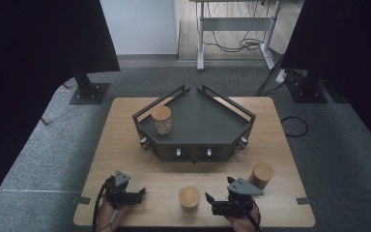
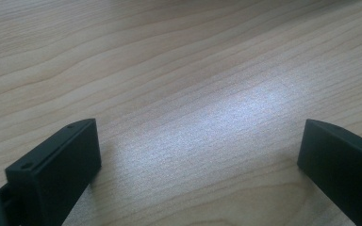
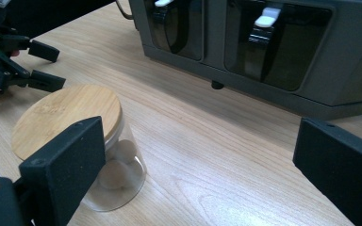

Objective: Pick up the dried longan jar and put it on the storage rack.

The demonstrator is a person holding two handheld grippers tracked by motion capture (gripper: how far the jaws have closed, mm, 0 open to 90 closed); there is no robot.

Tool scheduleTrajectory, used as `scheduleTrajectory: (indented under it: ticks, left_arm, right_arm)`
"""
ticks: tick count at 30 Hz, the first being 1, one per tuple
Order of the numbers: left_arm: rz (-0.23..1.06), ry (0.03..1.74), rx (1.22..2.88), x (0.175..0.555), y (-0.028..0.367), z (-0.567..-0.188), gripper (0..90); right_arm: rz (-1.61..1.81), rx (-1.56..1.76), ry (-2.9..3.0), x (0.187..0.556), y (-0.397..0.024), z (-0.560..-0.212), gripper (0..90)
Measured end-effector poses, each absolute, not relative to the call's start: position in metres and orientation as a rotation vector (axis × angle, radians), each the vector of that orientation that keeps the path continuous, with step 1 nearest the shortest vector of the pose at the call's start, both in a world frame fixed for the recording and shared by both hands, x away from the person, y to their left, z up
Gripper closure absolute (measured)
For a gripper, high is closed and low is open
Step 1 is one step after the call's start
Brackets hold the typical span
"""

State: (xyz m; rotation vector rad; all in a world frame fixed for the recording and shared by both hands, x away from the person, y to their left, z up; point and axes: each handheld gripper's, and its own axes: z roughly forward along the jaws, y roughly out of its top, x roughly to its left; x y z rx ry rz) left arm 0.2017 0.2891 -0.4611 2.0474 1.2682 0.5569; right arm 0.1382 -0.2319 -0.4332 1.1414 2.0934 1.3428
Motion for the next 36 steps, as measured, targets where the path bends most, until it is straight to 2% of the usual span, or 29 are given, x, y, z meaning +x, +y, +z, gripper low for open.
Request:
scheduleTrajectory:
  ticks: [36]
  left_arm:
    - [0.556, 1.267, 2.046, 0.202, 0.289, -0.461, 0.0]
  right_arm:
    - [1.428, 1.041, 2.153, 0.142, -0.212, -0.437, 1.2]
